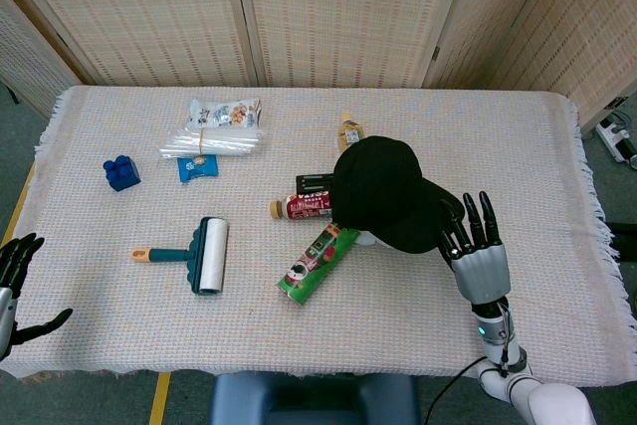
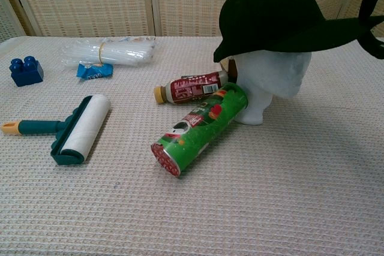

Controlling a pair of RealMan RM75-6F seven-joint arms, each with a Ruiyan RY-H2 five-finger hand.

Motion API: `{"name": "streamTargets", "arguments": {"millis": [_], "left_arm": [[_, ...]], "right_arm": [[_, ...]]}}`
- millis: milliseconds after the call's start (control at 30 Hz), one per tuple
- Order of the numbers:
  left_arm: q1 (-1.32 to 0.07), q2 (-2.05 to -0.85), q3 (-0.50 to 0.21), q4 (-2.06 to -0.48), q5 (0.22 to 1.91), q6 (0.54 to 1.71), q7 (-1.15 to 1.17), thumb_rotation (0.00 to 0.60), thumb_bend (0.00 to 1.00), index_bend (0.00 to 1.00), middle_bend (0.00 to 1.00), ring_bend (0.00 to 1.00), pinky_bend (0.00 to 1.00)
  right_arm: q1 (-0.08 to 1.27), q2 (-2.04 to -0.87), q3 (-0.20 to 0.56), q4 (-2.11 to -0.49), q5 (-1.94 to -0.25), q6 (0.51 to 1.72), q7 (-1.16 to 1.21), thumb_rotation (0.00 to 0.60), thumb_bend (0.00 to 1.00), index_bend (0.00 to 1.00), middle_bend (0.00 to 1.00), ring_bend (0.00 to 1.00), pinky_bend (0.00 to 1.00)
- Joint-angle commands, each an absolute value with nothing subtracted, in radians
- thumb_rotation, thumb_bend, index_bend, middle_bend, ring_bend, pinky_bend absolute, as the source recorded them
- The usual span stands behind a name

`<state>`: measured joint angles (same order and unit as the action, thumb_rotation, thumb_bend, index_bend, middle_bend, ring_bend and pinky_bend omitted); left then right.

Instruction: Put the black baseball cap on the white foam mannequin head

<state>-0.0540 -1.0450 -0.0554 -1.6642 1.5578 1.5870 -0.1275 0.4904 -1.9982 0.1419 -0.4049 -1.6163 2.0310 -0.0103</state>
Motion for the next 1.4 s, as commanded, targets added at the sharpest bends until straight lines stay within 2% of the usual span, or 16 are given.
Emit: {"name": "streamTargets", "arguments": {"millis": [33, 100, 133, 300, 467, 567, 800, 900, 1167, 1400], "left_arm": [[-0.054, -1.045, -0.055, -1.664, 1.558, 1.587, -0.125, 0.600, 0.13, 0.09, 0.09, 0.01, 0.18], [-0.054, -1.047, -0.055, -1.663, 1.558, 1.586, -0.122, 0.600, 0.13, 0.09, 0.09, 0.01, 0.18], [-0.055, -1.048, -0.055, -1.663, 1.558, 1.585, -0.120, 0.600, 0.13, 0.09, 0.09, 0.01, 0.18], [-0.058, -1.055, -0.054, -1.660, 1.558, 1.580, -0.111, 0.600, 0.13, 0.09, 0.09, 0.01, 0.18], [-0.057, -1.062, -0.052, -1.659, 1.567, 1.585, -0.099, 0.600, 0.13, 0.09, 0.09, 0.01, 0.18], [-0.059, -1.066, -0.052, -1.652, 1.563, 1.581, -0.089, 0.600, 0.13, 0.09, 0.09, 0.01, 0.18], [-0.076, -1.081, -0.063, -1.634, 1.518, 1.536, -0.054, 0.600, 0.13, 0.09, 0.09, 0.01, 0.18], [-0.078, -1.088, -0.055, -1.634, 1.546, 1.544, -0.048, 0.600, 0.13, 0.09, 0.09, 0.01, 0.18], [-0.082, -1.117, -0.040, -1.619, 1.578, 1.544, 0.001, 0.600, 0.13, 0.09, 0.09, 0.01, 0.18], [-0.080, -1.138, -0.023, -1.593, 1.625, 1.567, 0.013, 0.600, 0.13, 0.10, 0.10, 0.01, 0.18]], "right_arm": [[0.469, -1.968, 0.129, -0.437, -1.618, 2.027, -0.004, 0.600, 0.20, 0.11, 0.05, 0.00, 0.00], [0.451, -1.935, 0.121, -0.483, -1.624, 2.035, -0.001, 0.600, 0.16, 0.01, 0.01, 0.00, 0.00], [0.442, -1.919, 0.115, -0.505, -1.627, 2.038, -0.004, 0.600, 0.13, 0.00, 0.00, 0.00, 0.00], [0.395, -1.811, 0.071, -0.667, -1.659, 2.032, -0.051, 0.600, 0.08, 0.00, 0.00, 0.00, 0.00], [0.338, -1.696, 0.019, -0.839, -1.701, 2.035, -0.136, 0.600, 0.06, 0.00, 0.00, 0.00, 0.00], [0.283, -1.597, -0.007, -1.000, -1.693, 2.022, -0.165, 0.600, 0.06, 0.00, 0.00, 0.00, 0.00], [0.173, -1.286, -0.080, -1.500, -1.583, 1.864, -0.337, 0.600, 0.06, 0.00, 0.00, 0.00, 0.00], [0.132, -1.194, -0.110, -1.627, -1.540, 1.823, -0.318, 0.600, 0.06, 0.00, 0.00, 0.00, 0.00], [0.075, -1.129, -0.108, -1.656, -1.456, 1.769, -0.182, 0.600, 0.06, 0.00, 0.00, 0.00, 0.00], [0.050, -1.086, -0.104, -1.668, -1.506, 1.751, -0.160, 0.600, 0.06, 0.00, 0.00, 0.00, 0.00]]}}
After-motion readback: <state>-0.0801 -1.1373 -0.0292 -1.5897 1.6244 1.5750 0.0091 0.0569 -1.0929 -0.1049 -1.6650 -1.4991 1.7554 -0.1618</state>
